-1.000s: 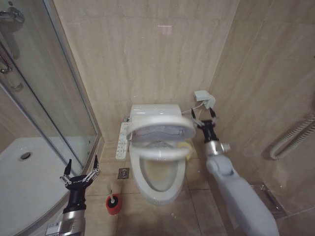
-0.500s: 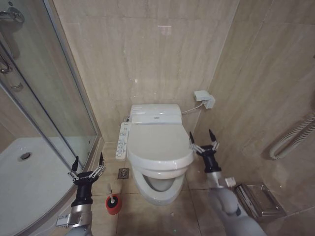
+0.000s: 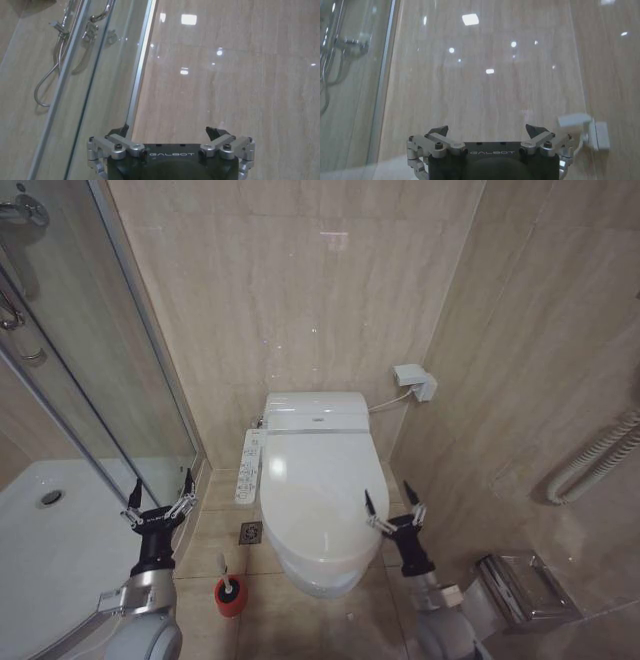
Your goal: Open the toilet lid, clean the toilet bowl with a toilet brush, close the toilet lid, and flush.
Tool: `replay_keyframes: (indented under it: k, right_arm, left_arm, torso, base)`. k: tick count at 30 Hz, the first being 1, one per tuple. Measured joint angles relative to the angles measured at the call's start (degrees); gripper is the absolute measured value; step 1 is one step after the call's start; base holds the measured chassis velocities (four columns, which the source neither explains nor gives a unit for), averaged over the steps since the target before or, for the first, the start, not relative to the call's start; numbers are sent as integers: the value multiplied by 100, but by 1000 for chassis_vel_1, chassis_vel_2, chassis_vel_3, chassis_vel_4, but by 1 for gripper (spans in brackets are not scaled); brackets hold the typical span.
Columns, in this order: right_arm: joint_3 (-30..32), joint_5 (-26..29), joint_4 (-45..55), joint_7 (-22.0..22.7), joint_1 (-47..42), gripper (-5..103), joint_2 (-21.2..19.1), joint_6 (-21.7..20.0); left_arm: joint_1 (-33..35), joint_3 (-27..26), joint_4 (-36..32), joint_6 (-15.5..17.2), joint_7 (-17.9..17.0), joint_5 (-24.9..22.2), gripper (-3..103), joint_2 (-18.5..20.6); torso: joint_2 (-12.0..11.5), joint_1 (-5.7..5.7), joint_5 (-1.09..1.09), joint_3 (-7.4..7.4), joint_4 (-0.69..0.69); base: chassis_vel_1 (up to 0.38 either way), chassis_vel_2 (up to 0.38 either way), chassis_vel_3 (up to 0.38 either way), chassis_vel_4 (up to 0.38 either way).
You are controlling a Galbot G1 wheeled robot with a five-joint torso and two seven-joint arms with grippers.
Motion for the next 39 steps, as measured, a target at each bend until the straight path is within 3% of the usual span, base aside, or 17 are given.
replay_keyframes:
  k: [2,13,21,28,39]
  right_arm:
    - [-55,-43,-308,-9,62,100,69,45]
    - [20,9,-1076,-66,261,100,416,262]
    - [200,205,-390,-57,113,100,403,229]
    - [384,269,503,195,82,100,286,-152]
    - [383,476,289,-42,276,100,300,-21]
  left_arm:
    - [-6,21,1,2,2,0,100,-1]
    - [-95,84,136,4,14,29,100,-33]
    - [-238,70,381,1,14,85,100,-31]
    - [-447,61,685,-5,15,111,100,21]
    - [-707,73,1040,-92,135,-3,100,389]
  torso:
    - [0,0,4,0,5]
    - [0,0,3,0,3]
    - [0,0,3,0,3]
    - [0,0,3,0,2]
    - [0,-1,2,0,2]
  base:
    - [0,0,0,0]
    - [0,0,0,0]
    - [0,0,0,0]
    - [0,0,0,0]
    - [-19,24,19,-18]
